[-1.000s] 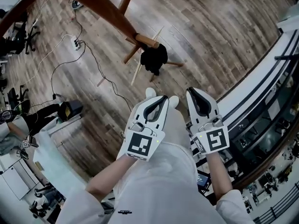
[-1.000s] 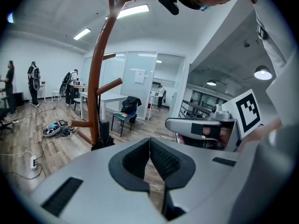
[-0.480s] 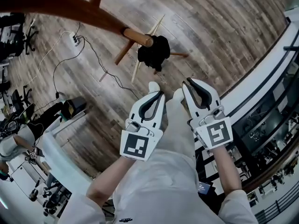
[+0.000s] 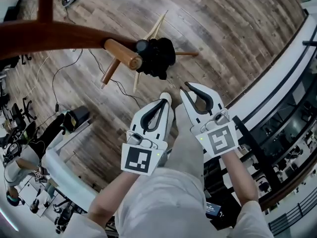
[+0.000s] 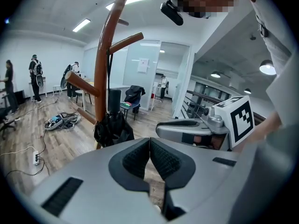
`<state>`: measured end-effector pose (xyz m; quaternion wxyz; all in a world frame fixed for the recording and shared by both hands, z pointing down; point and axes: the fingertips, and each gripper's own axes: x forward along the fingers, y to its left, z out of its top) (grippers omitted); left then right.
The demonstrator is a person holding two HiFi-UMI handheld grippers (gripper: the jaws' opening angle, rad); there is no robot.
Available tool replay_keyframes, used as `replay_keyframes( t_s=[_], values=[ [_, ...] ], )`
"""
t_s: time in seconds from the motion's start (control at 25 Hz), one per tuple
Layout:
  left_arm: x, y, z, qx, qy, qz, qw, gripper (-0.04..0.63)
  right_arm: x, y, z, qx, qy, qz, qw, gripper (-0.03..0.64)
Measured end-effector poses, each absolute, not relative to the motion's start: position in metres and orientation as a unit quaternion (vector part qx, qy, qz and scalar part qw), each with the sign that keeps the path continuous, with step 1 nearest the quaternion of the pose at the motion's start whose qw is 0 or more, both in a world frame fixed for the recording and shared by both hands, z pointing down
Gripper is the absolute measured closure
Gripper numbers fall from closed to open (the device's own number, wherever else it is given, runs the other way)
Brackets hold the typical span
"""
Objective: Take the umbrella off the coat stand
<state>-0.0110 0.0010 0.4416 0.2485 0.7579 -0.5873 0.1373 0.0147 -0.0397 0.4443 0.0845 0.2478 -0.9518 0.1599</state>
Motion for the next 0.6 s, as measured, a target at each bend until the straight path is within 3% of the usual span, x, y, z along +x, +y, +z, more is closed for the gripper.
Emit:
replay_keyframes(
  t_s=[0.32,0.6],
  values=[
    [-0.023,-0.011,0.471,0.755,-0.587,0.156,0.249,0.574,0.004,-0.053,0.483,0.239,-0.955,0.160,0.077,0.565],
    [-0.036,-0.011,0.496,0.751,-0.586,0.165,0.258,0.574,-0.015,-0.049,0.523,0.200,-0.961,0.133,0.138,0.563]
  ],
)
